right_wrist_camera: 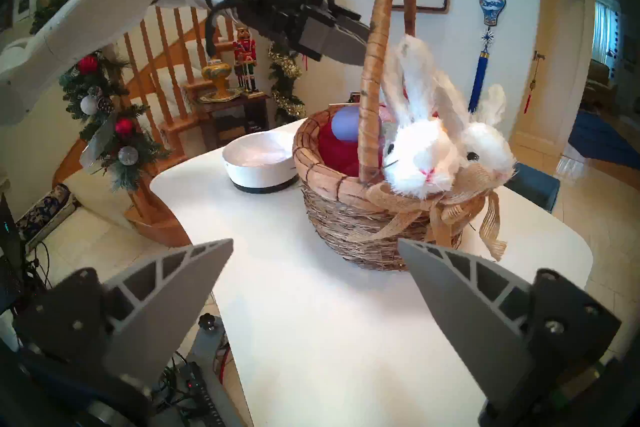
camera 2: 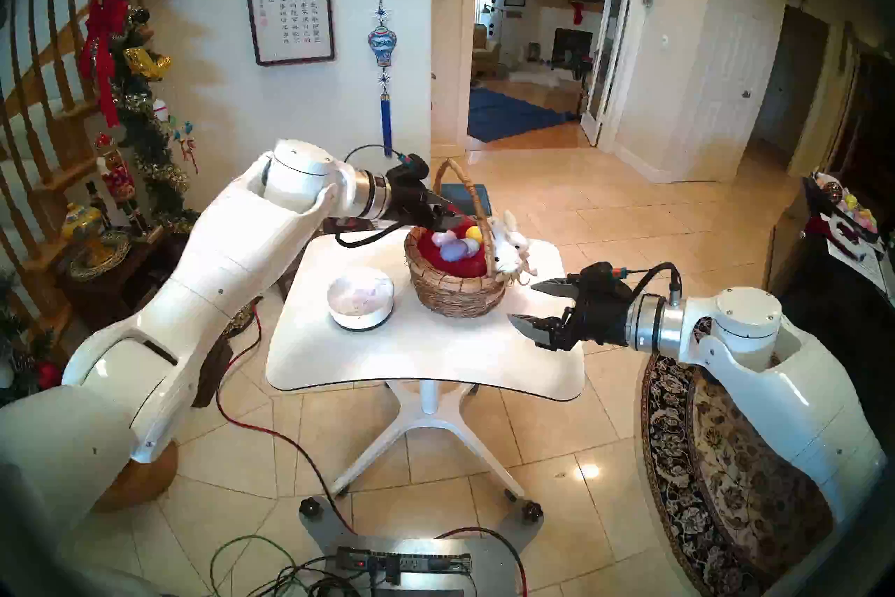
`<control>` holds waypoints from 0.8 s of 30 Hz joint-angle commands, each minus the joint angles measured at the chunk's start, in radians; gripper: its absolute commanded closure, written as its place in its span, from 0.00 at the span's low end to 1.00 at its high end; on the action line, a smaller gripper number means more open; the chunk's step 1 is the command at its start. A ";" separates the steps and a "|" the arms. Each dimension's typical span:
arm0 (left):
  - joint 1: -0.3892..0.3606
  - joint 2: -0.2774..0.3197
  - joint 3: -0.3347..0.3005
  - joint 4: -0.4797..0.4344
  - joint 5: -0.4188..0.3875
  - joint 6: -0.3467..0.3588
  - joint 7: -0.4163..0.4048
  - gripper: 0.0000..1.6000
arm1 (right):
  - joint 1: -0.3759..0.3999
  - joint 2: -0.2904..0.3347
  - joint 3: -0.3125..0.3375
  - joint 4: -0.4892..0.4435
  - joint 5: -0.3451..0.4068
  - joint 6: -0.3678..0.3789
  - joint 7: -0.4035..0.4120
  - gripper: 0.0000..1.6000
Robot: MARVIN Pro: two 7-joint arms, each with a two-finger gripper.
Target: Put easter egg into basket
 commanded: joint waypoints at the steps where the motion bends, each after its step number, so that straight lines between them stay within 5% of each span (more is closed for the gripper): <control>1: 0.078 0.117 -0.081 -0.122 -0.055 0.049 -0.063 0.08 | 0.003 0.002 0.007 -0.001 0.001 -0.002 -0.001 0.00; 5: 0.146 0.175 -0.132 -0.178 -0.063 0.079 -0.095 0.00 | 0.004 0.002 0.007 -0.001 0.001 -0.002 -0.001 0.00; 24: 0.422 0.397 -0.364 -0.443 -0.089 0.110 -0.233 0.00 | 0.004 0.002 0.006 0.000 0.001 -0.002 -0.001 0.00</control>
